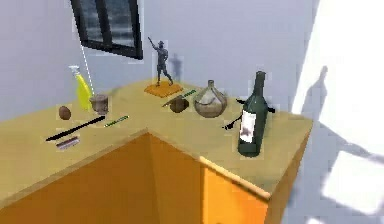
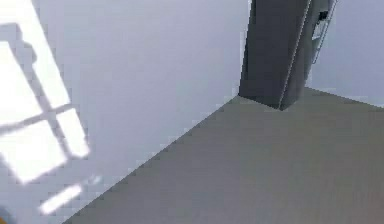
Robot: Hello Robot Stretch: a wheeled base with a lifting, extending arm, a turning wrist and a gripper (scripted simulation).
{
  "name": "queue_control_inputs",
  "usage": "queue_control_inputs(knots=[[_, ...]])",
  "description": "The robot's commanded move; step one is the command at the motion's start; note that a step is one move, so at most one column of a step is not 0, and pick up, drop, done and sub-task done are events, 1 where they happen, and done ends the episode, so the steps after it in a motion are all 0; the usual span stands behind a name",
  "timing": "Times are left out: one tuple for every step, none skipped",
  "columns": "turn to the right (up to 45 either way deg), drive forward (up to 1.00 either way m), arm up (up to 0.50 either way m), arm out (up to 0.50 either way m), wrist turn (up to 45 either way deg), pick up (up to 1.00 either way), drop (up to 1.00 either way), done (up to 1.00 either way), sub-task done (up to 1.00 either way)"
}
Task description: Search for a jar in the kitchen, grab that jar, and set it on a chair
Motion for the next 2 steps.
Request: queue_control_inputs(knots=[[-45.0, 0.00, 0.00, 0.00, 0.0, 0.00, 0.00, 0.00, 0.00], [-36.0, 0.00, 0.00, 0.00, 0.0, 0.00, 0.00, 0.00, 0.00]])
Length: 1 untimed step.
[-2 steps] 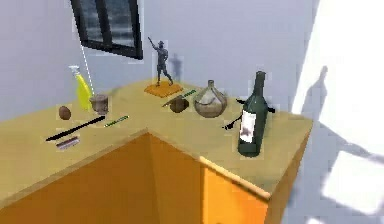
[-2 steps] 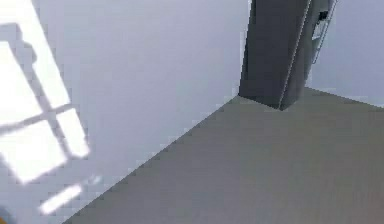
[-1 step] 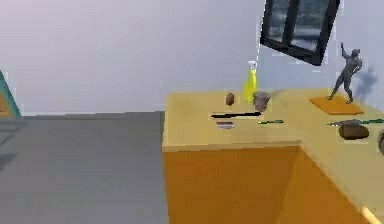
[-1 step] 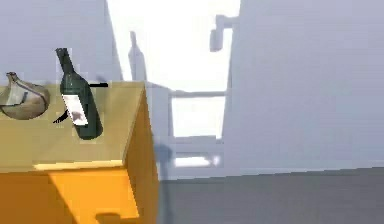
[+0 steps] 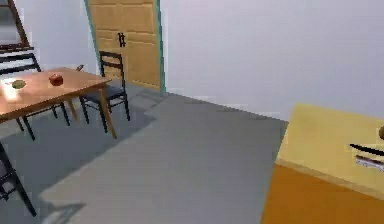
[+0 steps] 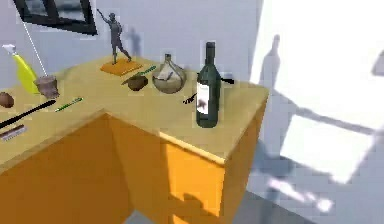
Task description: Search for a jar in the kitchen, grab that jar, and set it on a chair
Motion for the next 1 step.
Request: queue_control_inputs(knots=[[45.0, 0.00, 0.00, 0.00, 0.0, 0.00, 0.00, 0.00, 0.00]])
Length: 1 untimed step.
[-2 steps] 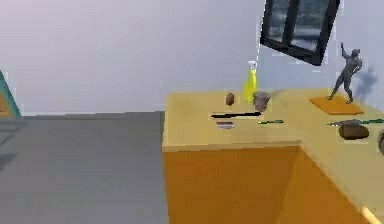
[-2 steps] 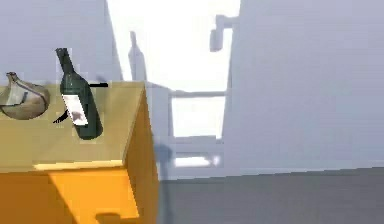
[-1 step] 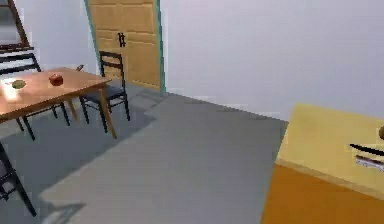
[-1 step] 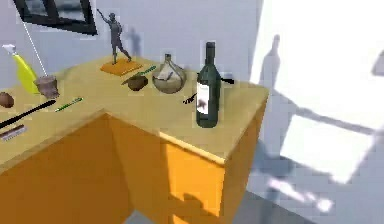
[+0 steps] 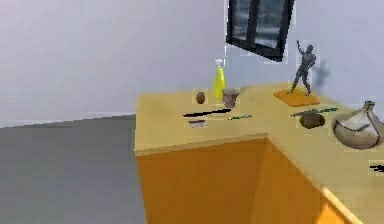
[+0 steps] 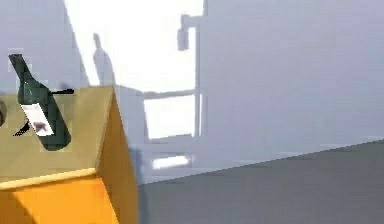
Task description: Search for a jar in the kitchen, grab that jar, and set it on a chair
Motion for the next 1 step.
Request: queue_control_inputs(knots=[[45.0, 0.00, 0.00, 0.00, 0.0, 0.00, 0.00, 0.00, 0.00]])
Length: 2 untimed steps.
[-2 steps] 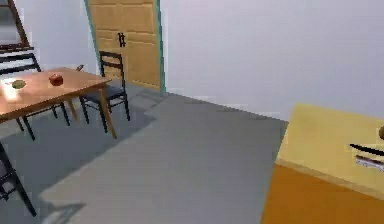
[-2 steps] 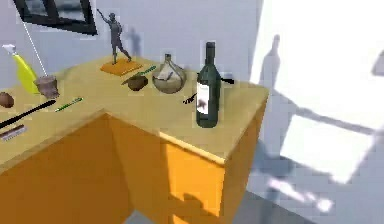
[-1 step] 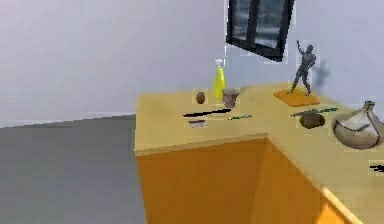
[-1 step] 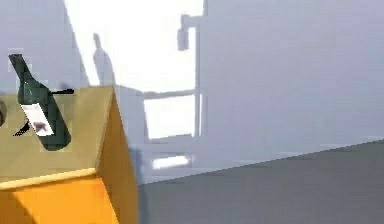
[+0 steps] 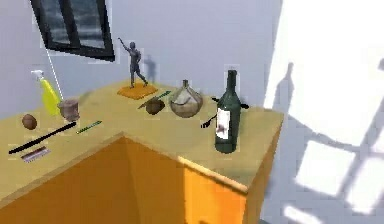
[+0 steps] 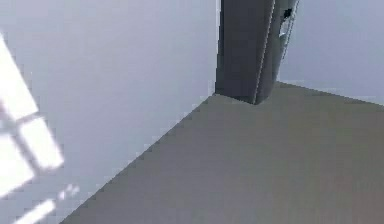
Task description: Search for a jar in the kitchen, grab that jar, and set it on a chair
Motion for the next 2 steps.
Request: queue_control_inputs(knots=[[45.0, 0.00, 0.00, 0.00, 0.0, 0.00, 0.00, 0.00, 0.00], [3.0, 0.00, 0.00, 0.00, 0.0, 0.00, 0.00, 0.00, 0.00]])
